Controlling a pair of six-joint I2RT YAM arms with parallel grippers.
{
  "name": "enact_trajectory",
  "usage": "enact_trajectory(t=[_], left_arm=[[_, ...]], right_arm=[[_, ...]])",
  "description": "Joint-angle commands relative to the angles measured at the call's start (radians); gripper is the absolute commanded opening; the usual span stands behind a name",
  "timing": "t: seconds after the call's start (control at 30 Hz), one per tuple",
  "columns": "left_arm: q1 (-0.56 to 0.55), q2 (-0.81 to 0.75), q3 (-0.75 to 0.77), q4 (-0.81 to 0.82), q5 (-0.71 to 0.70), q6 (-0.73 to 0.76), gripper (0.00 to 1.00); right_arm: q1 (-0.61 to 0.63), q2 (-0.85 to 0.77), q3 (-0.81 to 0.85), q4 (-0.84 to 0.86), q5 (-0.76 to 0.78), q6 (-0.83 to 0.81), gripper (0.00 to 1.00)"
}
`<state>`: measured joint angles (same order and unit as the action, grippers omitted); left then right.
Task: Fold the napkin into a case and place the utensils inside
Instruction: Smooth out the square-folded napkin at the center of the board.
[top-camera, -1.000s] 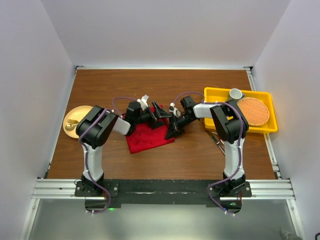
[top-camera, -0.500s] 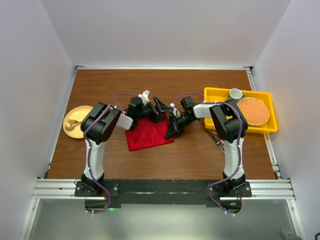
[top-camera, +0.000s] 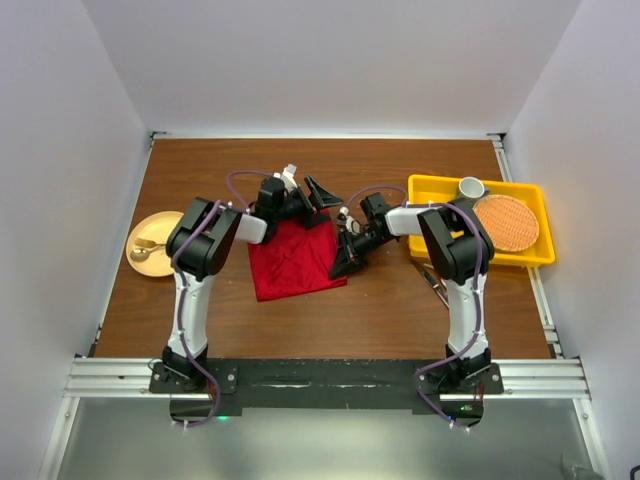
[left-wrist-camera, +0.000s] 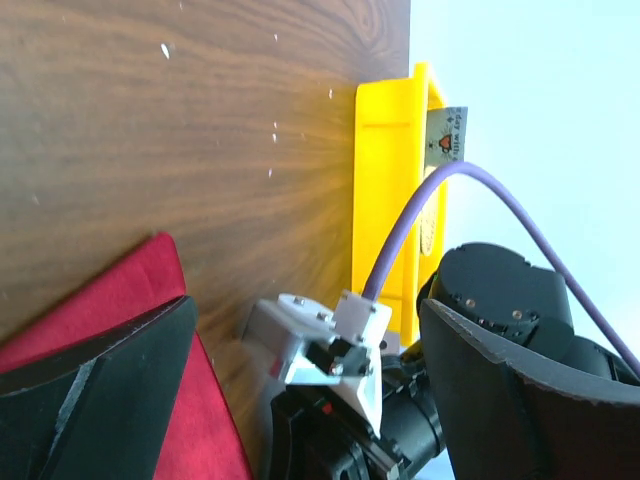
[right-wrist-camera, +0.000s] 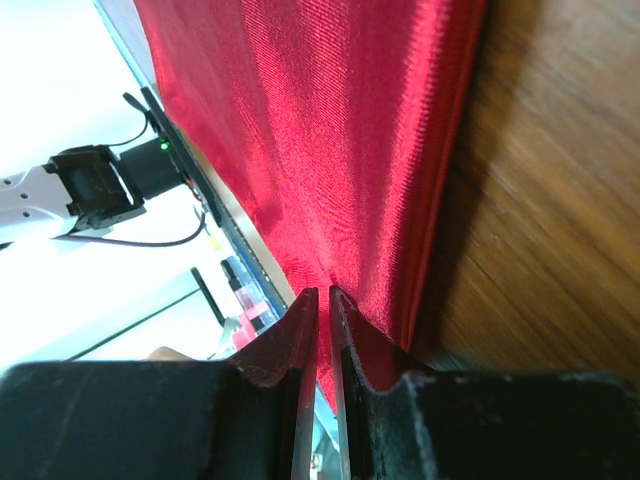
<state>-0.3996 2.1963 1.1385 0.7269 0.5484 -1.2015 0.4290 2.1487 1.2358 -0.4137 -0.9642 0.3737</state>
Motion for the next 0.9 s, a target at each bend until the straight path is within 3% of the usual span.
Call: enact_trajectory(t=[0.0, 0.13, 0.2, 0.4, 0.6, 0.73, 0.87], left_arm=[[0.021, 0.054, 0.044, -0.092, -0.065, 0.065, 1.0], [0.021, 0.057, 0.04, -0.118, -0.056, 0.086, 1.0], [0.021, 0.048, 0.027, -0.119, -0.053, 0.095, 1.0], [0.021, 0.029, -0.013, -0.104, -0.041, 0.102, 1.0], [0.022, 0.028, -0.023, -0.107, -0.03, 0.118, 1.0], [0.022, 0.023, -0.029, -0.106, -0.025, 0.122, 1.0], [0.024, 0.02, -0.029, -0.106, -0.025, 0.125, 1.0]], right_arm=[[0.01, 0.054, -0.009, -0.027, 0.156, -0.064, 0.17], [0.008, 0.008, 0.007, -0.039, 0.139, -0.065, 0.25], [0.01, -0.021, 0.02, -0.062, 0.125, -0.079, 0.35], [-0.019, -0.121, 0.099, -0.279, 0.122, -0.196, 0.56], [-0.062, -0.171, 0.137, -0.502, 0.119, -0.355, 0.59], [-0.072, -0.187, 0.178, -0.385, 0.02, -0.279, 0.58], [-0.068, -0.167, 0.133, -0.145, -0.08, -0.022, 0.54]])
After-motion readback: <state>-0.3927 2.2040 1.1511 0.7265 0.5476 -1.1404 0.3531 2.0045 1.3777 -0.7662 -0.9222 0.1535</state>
